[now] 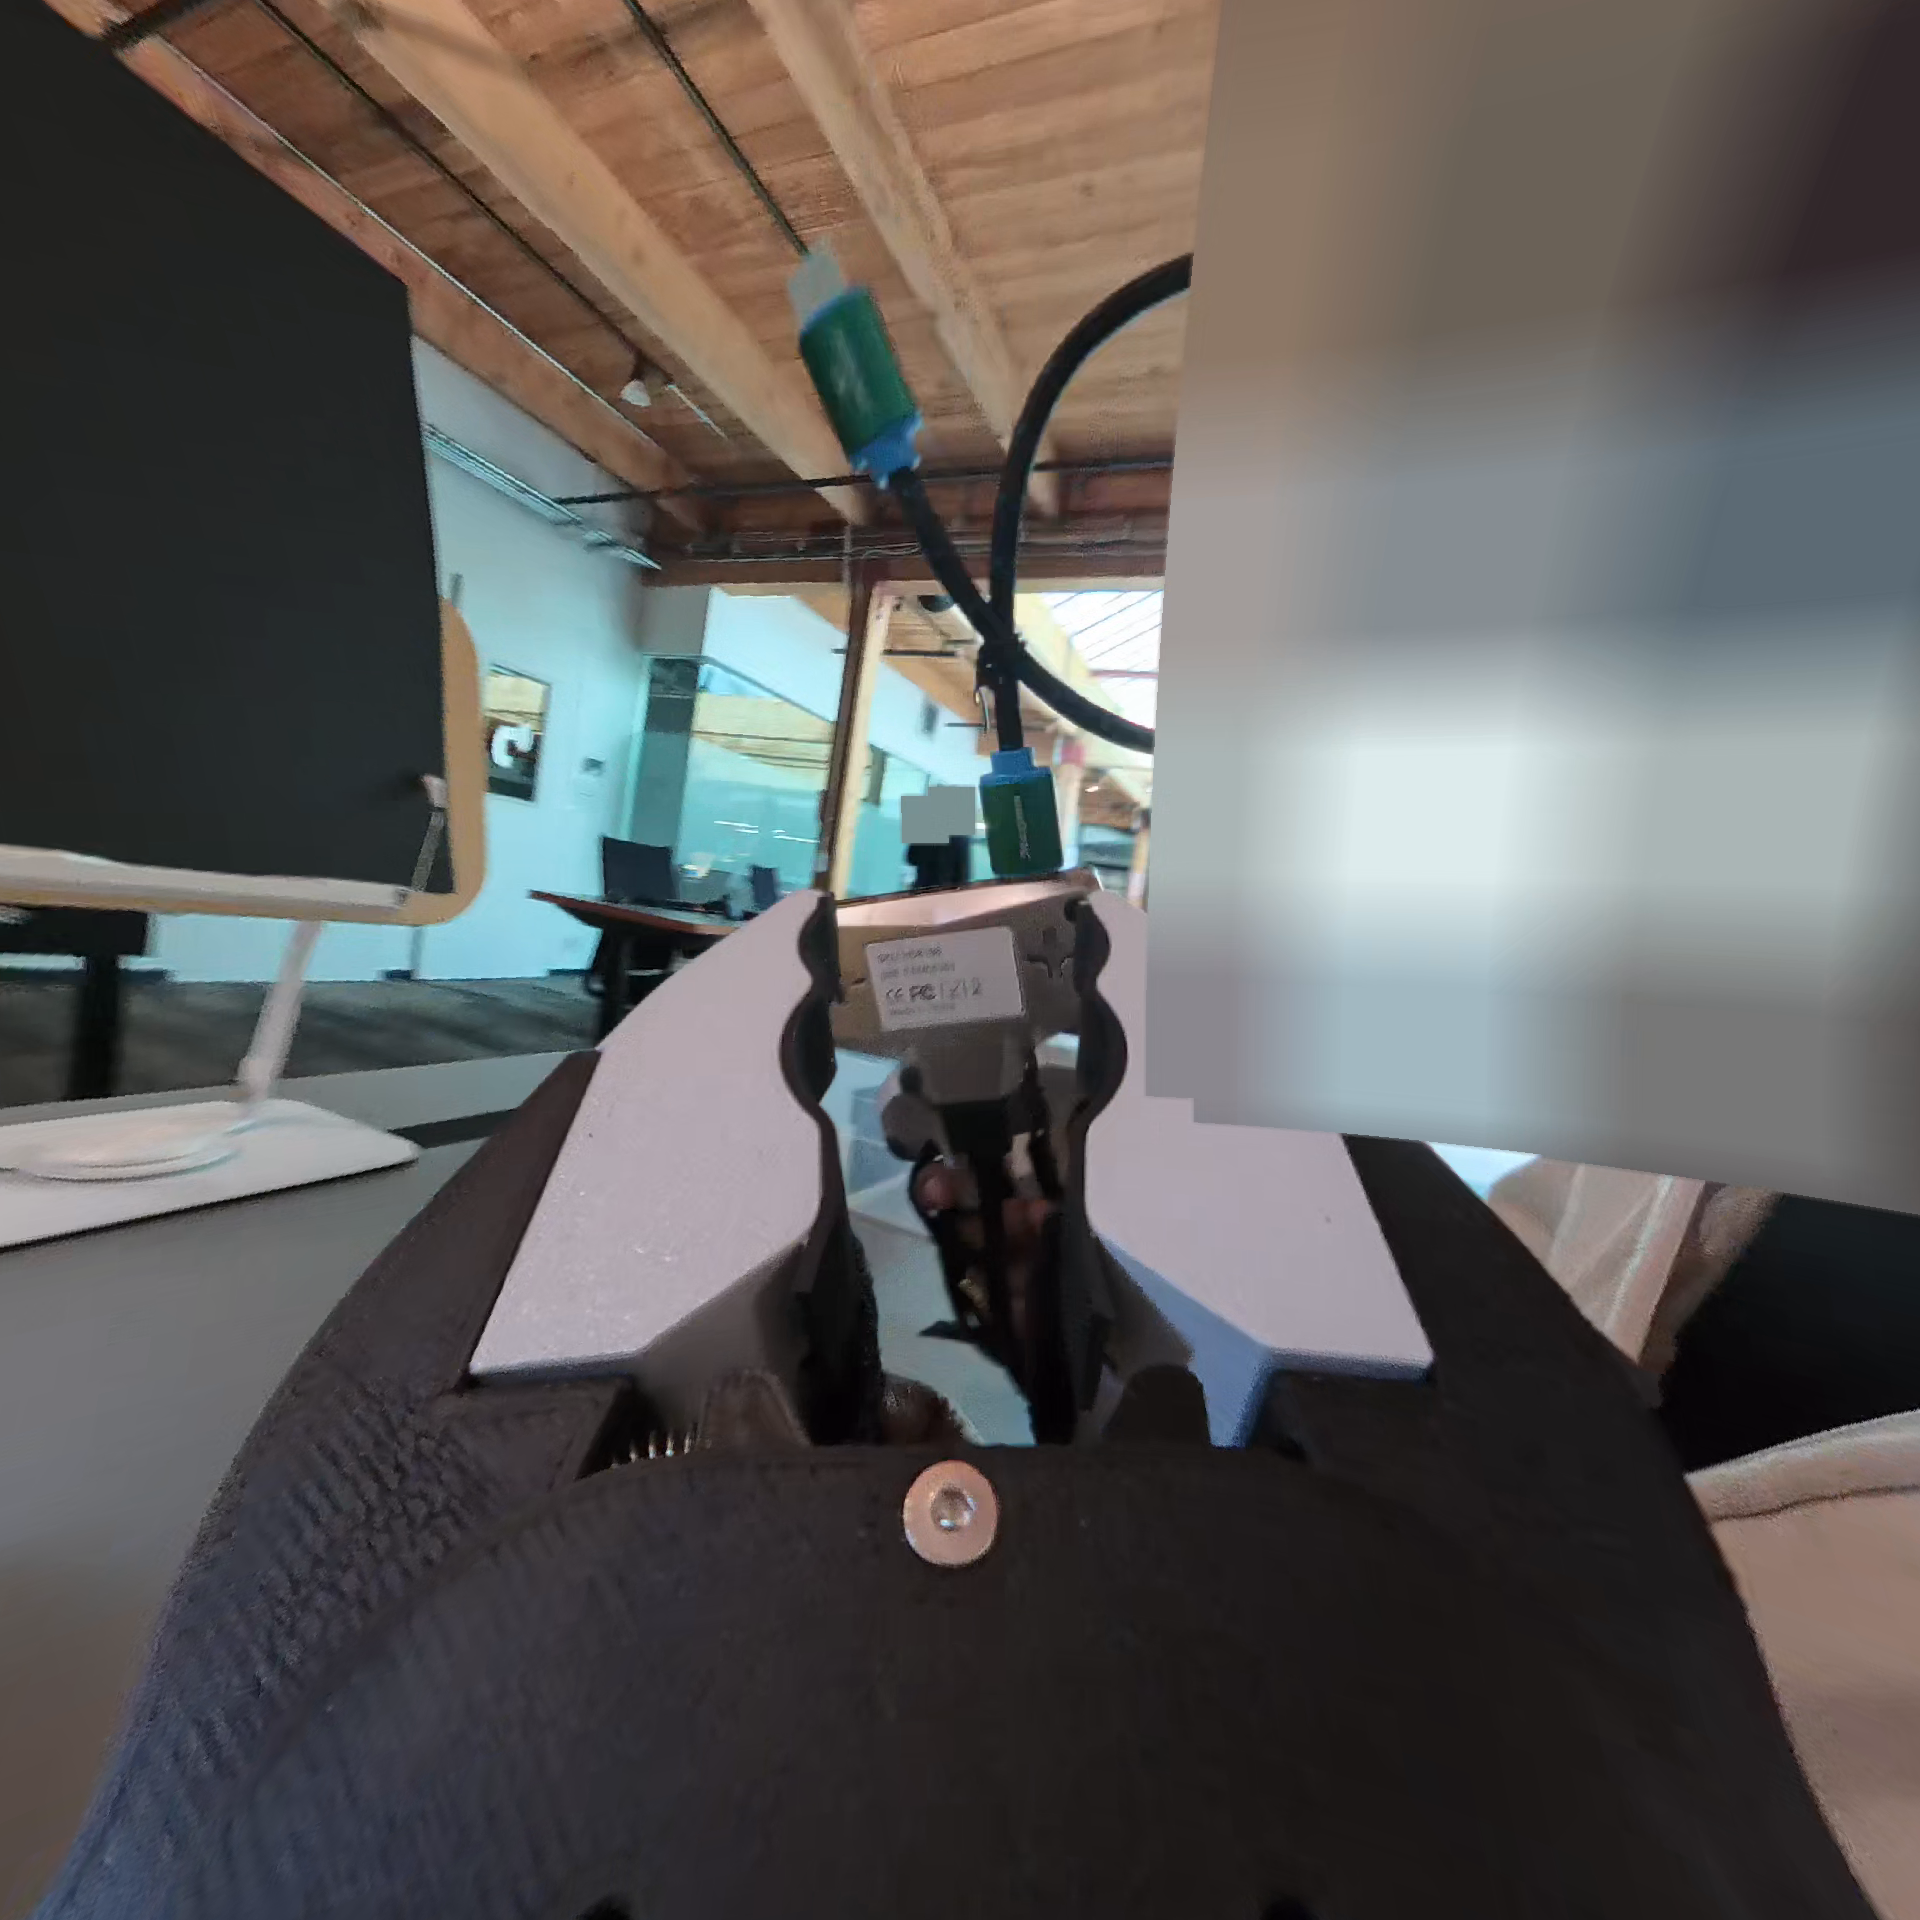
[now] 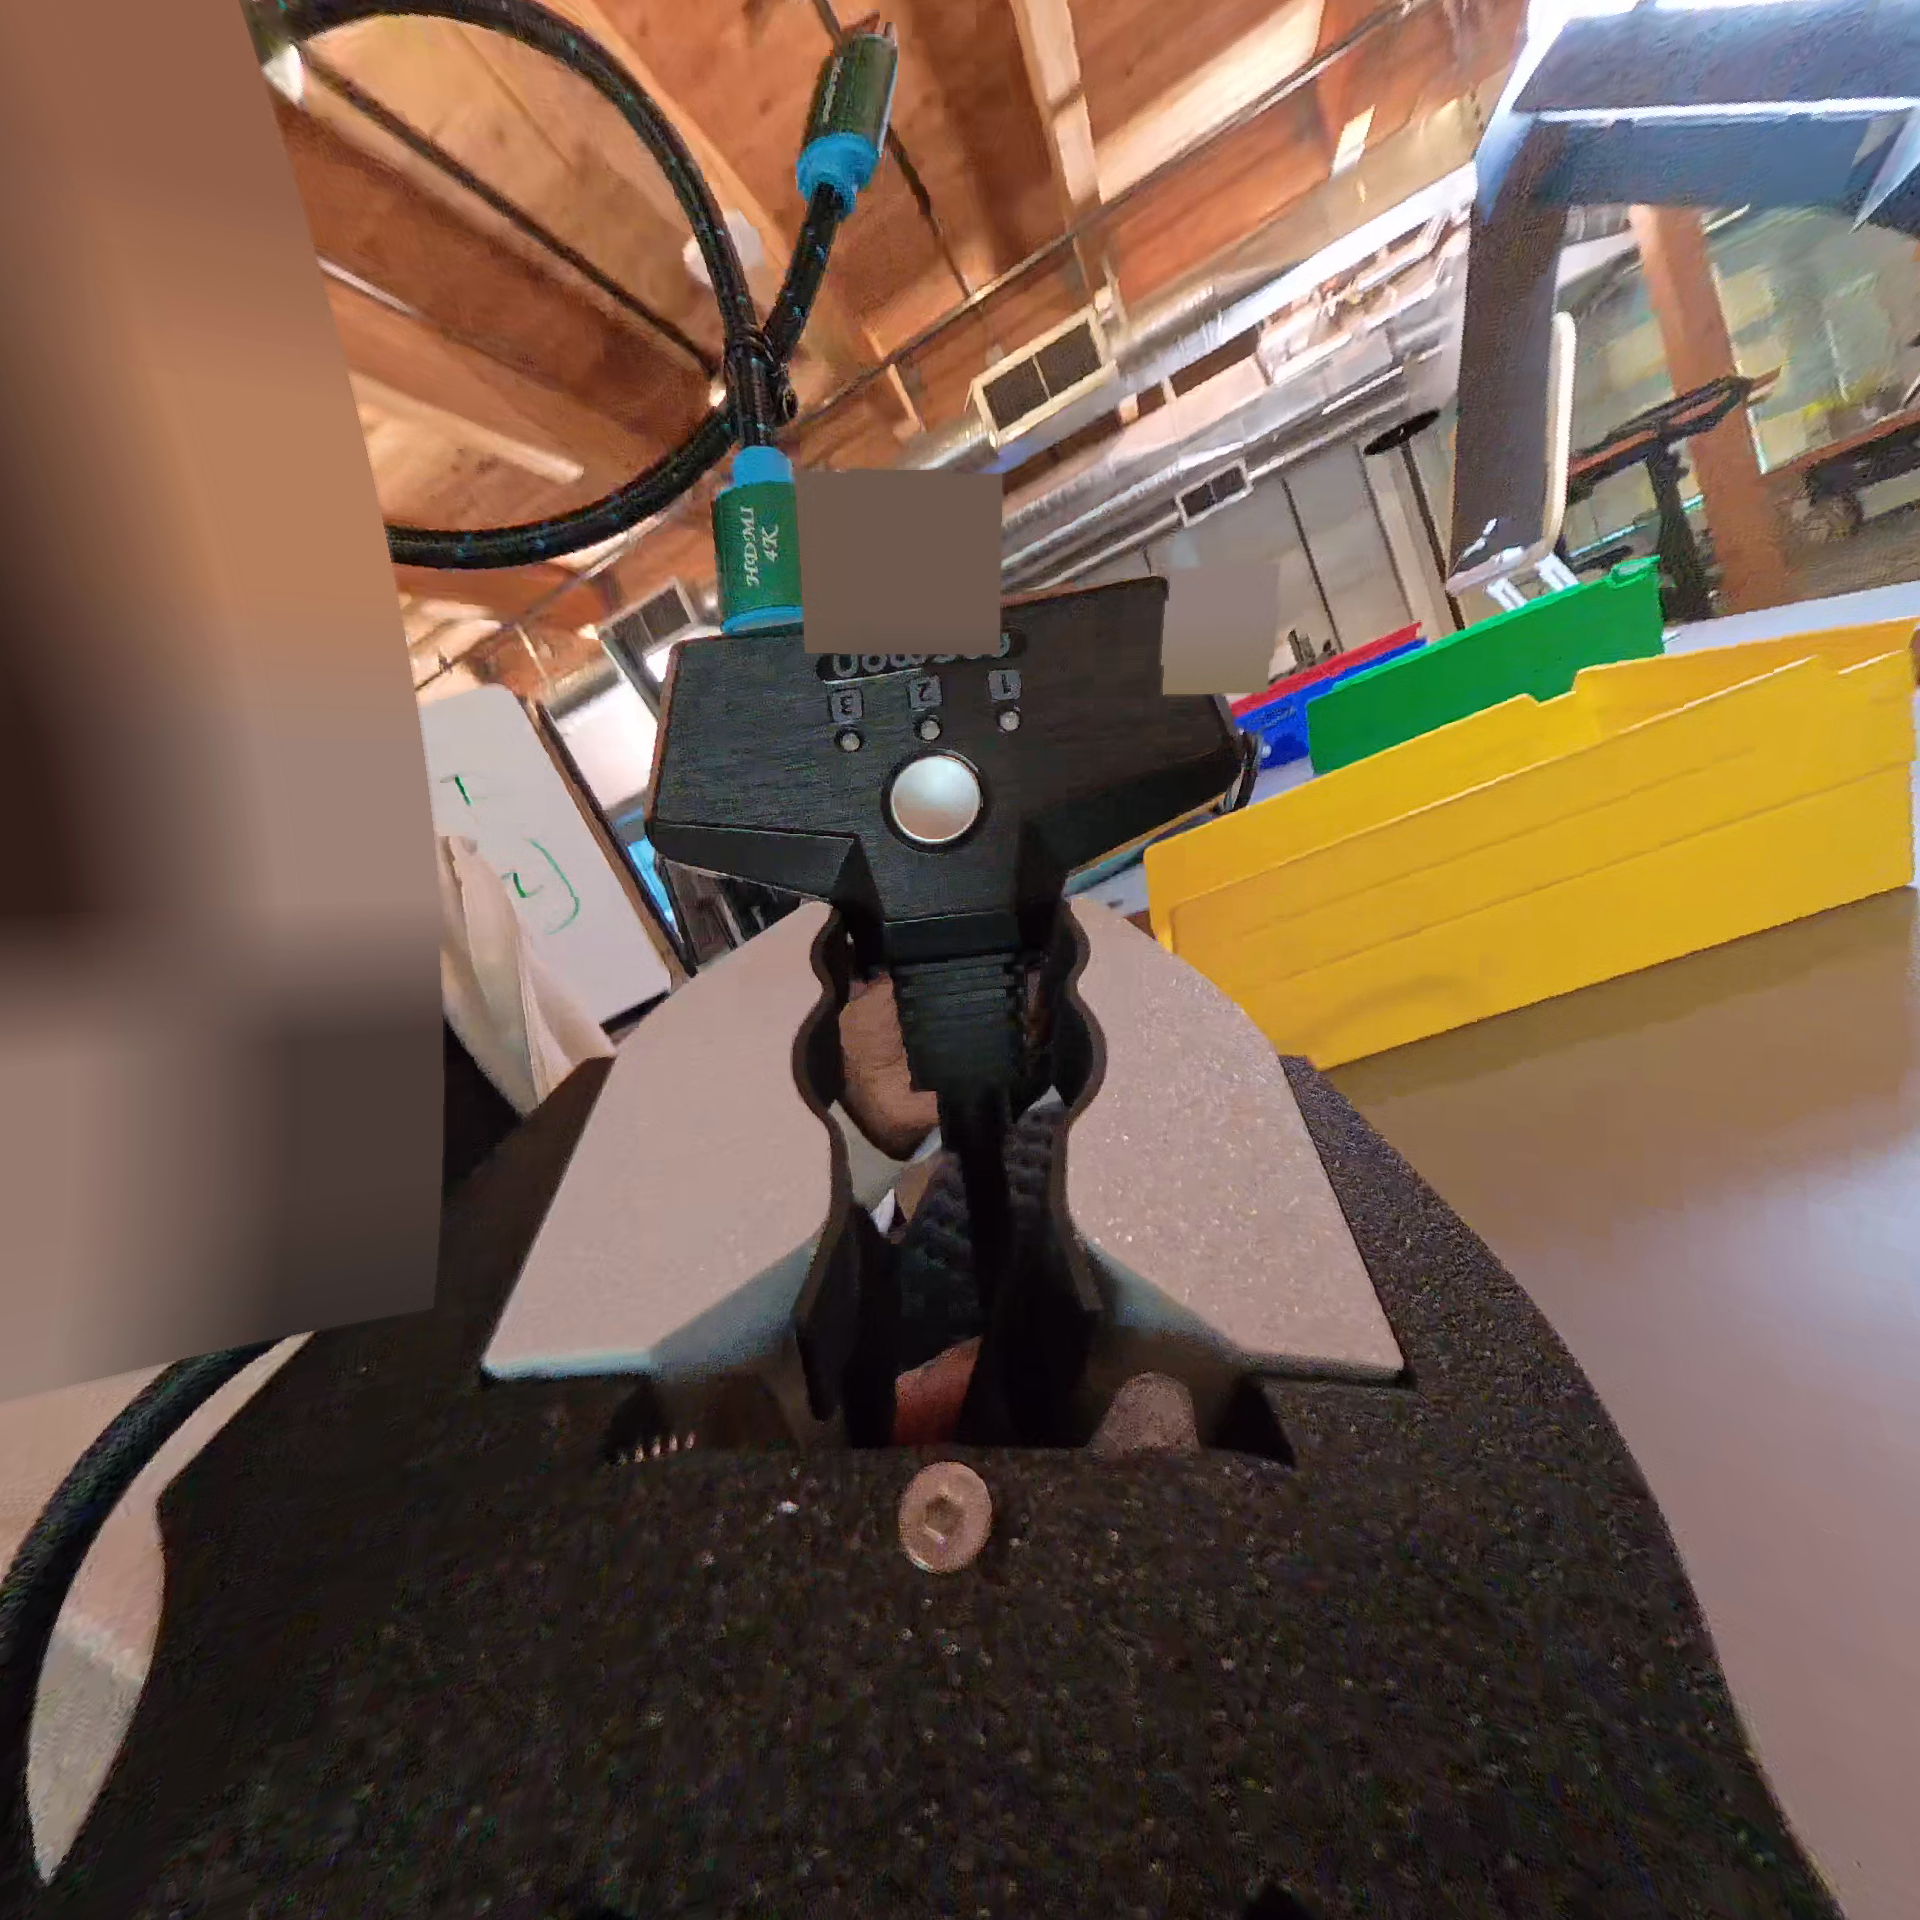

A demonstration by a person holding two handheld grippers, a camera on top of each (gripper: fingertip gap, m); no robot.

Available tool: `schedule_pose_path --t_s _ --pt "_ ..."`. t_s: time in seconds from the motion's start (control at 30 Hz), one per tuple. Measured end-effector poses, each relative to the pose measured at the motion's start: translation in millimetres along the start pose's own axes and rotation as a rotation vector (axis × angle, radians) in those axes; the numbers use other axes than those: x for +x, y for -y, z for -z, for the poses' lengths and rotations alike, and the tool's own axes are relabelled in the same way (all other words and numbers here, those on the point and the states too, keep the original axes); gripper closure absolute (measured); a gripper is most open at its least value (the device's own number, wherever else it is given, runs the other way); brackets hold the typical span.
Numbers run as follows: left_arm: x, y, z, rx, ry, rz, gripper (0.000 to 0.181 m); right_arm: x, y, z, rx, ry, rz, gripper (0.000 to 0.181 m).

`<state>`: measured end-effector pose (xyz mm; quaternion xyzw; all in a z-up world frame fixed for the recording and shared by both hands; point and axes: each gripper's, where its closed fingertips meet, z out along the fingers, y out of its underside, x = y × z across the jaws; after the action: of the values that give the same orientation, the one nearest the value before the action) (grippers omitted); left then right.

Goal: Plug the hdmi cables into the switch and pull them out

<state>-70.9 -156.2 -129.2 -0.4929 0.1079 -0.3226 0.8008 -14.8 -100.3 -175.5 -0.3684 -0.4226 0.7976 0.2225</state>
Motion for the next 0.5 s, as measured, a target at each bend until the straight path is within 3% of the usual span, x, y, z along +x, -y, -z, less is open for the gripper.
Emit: schedule_pose_path --t_s 0.13,0.2,0.3,0.4,0.5 --pt "-12.4 34.8 22.6 -0.060 0.129 -0.180 0.139 6.9 20.5 16.4 0.084 -0.042 0.009 0.144" --pt "-28.7 47.6 42.7 -0.187 0.262 -0.295 0.141 9.0 26.1 23.0 0.087 -0.078 0.046 0.144" --pt "-61.6 54.4 92.9 -0.546 0.454 -0.424 0.143 16.4 25.6 28.1 0.034 -0.158 0.112 0.144" --pt "-96.4 76.5 148.6 -0.886 0.619 -0.571 0.151 13.9 23.9 25.0 0.028 -0.143 0.116 0.144" --pt "-123.4 91.2 199.9 -1.367 0.638 -0.778 0.161 13.5 20.5 21.7 0.014 -0.142 0.118 0.144"
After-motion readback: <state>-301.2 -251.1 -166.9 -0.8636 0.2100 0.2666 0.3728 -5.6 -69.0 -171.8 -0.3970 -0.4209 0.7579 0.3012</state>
